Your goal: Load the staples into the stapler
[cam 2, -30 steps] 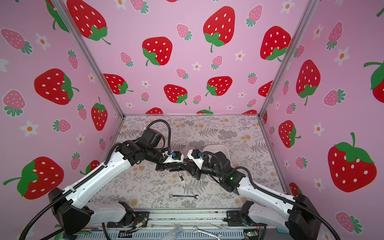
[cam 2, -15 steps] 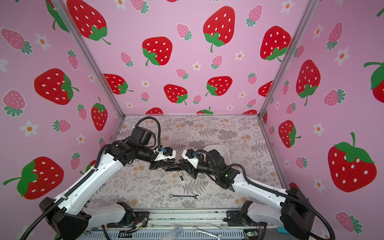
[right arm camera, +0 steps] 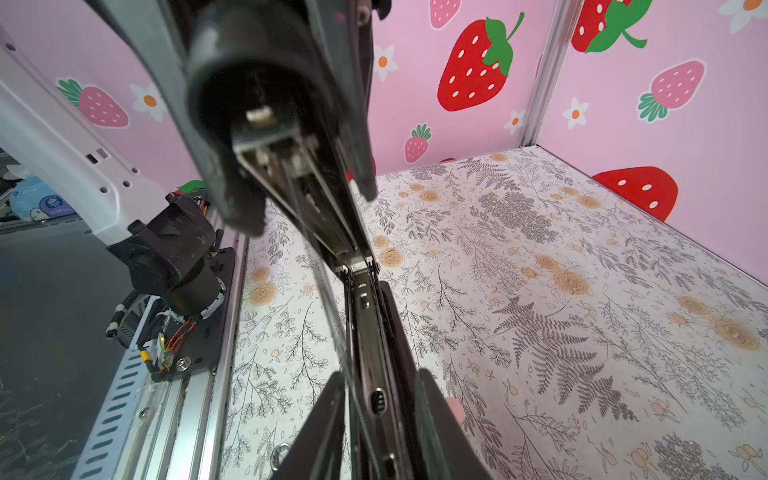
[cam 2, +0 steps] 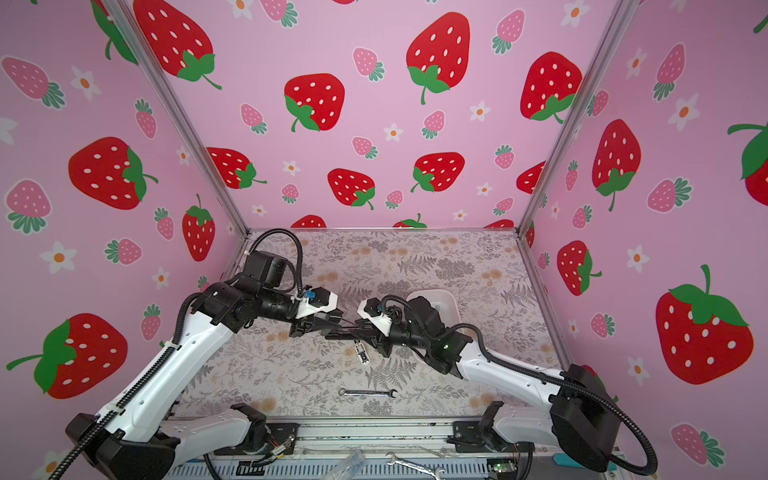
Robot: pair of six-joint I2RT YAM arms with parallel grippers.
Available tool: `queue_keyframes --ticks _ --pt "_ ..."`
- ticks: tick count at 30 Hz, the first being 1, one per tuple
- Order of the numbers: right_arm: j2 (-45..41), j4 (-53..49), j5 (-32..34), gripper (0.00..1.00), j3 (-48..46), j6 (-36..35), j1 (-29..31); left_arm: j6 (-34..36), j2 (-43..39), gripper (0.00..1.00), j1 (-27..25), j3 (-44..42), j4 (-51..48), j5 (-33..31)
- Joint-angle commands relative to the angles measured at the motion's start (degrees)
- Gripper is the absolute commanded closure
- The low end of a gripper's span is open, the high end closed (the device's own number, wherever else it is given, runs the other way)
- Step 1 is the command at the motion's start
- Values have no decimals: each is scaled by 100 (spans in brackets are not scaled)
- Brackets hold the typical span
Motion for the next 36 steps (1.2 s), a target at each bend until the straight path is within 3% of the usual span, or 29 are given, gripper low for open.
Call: queue_keyframes --ticks 1,12,25,36 --pt "192 -368 -215 68 159 -174 42 37 -262 100 118 323 428 933" --pt "338 -517 -400 70 306 -227 128 -3 -409 100 551 323 533 1476" --pt "162 -332 -494 100 155 -231 147 -444 -758 100 926 279 930 1854" --pt "-819 596 -764 100 -579 242 -267 -2371 -1280 100 1318 -383 2865 1986"
